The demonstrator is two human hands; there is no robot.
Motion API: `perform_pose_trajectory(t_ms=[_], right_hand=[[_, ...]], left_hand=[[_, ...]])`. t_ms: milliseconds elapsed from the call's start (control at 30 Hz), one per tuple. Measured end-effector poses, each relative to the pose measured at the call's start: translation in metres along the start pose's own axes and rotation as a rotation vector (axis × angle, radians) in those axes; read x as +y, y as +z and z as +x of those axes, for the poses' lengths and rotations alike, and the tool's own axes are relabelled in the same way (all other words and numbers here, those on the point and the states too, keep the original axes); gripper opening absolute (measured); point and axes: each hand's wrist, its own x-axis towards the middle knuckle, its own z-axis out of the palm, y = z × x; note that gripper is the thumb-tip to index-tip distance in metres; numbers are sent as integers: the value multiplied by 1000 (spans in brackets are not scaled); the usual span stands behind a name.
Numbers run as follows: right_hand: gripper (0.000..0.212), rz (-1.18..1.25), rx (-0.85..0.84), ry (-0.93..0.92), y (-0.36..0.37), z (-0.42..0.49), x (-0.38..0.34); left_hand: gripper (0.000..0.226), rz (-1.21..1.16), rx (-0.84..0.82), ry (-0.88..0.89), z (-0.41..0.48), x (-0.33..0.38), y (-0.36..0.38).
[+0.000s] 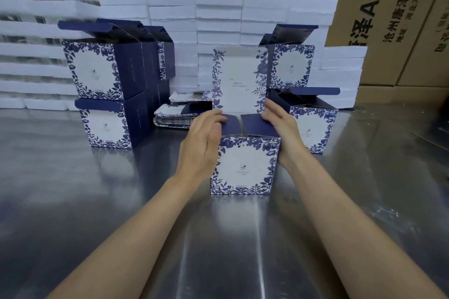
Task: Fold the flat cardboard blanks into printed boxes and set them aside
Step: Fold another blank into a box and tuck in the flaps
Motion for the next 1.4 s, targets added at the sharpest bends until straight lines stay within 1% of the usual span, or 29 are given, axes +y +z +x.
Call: perform_pose_trajectory(t_ms=[100, 167, 233, 300, 367, 433, 467, 533, 600, 733, 800, 900, 1000, 1100, 1200, 1300, 1400], right_hand=[[27, -65, 25, -90, 3, 1, 2], [23, -134, 52, -114, 4, 1, 3], [25, -135, 24, -88, 5, 0, 4], [31, -105, -55, -19, 3, 1, 6], [41, -100, -122, 55, -2, 5, 9], [39, -202, -152, 67, -7, 9, 15], [35, -260, -147, 34, -7, 9, 17], [23, -326, -71, -130, -8, 7, 22], [19, -387, 12, -278, -8, 5, 27], [28, -295, -55, -307, -8, -2, 34], [29, -375, -97, -412, -9, -6, 34], [38, -537, -158, -544, -11, -10, 37], [34, -650, -162, -624, -6, -13, 35], [22, -601, -110, -667, 3, -15, 26], [12, -512, -100, -638, 14, -17, 15], [9, -393, -130, -612, 22, -20, 5], [13, -381, -187, -623, 26, -22, 2]], left_hand=[[58, 21, 9, -50, 0, 2, 0], [61, 30, 49, -72, -1, 3, 0], [66, 29, 105, -77, 0, 3, 0], [70, 3, 125, -73, 0, 0, -1], [63, -8, 94, -50, -2, -3, -4], [53, 49, 11, 16, -4, -10, -9], [50, 76, -51, 51, -4, -13, -11], [60, 110, -148, 99, -3, -18, -17], [66, 131, -169, 113, -2, -19, -19], [46, 141, -129, 95, -2, -18, -15], [43, 121, -127, 84, -2, -17, -14], [43, 59, -106, 37, -3, -14, -14], [42, -153, -22, -95, -2, -2, -11], [41, -277, 74, -166, 3, 10, -11], [29, -313, 129, -209, 11, 18, -13], [17, -386, 158, -230, 17, 23, -17], [8, -409, 207, -250, 19, 22, -20]])
